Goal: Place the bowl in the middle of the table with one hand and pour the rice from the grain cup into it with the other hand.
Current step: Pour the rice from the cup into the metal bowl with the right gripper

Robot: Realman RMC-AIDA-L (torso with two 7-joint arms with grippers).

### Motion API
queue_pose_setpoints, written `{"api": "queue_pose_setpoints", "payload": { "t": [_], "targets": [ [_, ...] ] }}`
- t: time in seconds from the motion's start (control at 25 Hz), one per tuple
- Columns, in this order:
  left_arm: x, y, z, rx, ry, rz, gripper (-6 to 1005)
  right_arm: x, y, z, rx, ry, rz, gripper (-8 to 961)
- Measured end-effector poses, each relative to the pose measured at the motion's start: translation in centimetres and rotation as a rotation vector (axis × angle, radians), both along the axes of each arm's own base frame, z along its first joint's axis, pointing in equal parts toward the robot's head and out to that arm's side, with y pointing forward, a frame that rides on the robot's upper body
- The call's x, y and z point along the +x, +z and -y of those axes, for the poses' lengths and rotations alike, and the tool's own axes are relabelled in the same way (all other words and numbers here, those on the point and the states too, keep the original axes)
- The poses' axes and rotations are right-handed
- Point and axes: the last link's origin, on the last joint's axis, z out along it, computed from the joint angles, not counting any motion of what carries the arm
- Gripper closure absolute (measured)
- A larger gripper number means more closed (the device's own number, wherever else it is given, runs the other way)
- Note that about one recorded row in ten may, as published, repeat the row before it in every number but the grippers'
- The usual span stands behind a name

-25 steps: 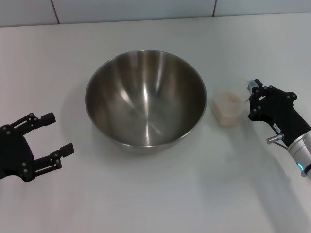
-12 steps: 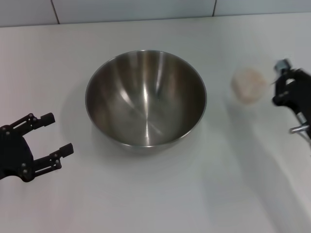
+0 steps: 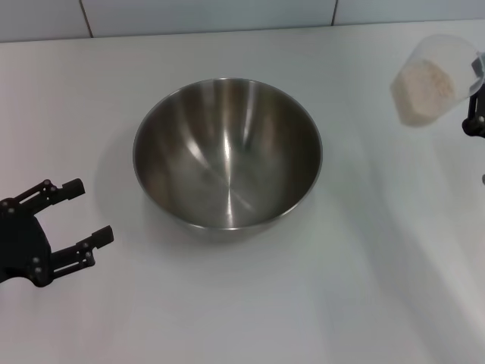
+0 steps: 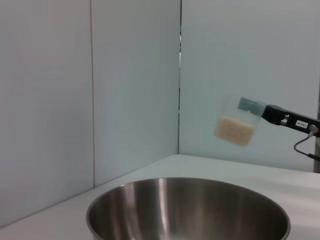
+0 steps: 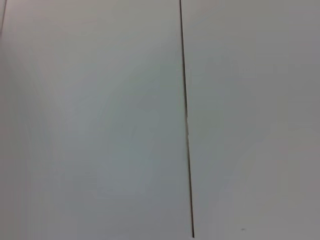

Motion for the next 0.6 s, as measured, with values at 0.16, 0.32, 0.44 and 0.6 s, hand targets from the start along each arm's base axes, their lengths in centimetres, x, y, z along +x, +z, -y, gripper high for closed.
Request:
{"api": "queue_pose_setpoints", "payload": {
  "t": [0.16, 0.32, 0.44, 0.6],
  "targets": [
    [0.0, 0.0, 0.1, -0.002, 0.003, 0.003, 186, -0.2, 0.0, -0.2, 0.000, 0.007, 0.000, 935],
    [-0.1, 0.0, 0.2, -0.002, 0.004, 0.002, 186, -1.1, -0.3, -1.0, -0.032, 0.056, -0.004, 935],
    [-0.1, 0.0, 0.2, 0.000, 0.003, 0.001, 186, -3.1, -1.0, -2.4, -0.147, 0.181, -0.004, 935],
    [-0.1, 0.0, 0.2, 0.001, 0.003, -0.001, 186, -5.4, -2.2, -3.9, -0.291, 0.303, 0.016, 935]
  ]
}}
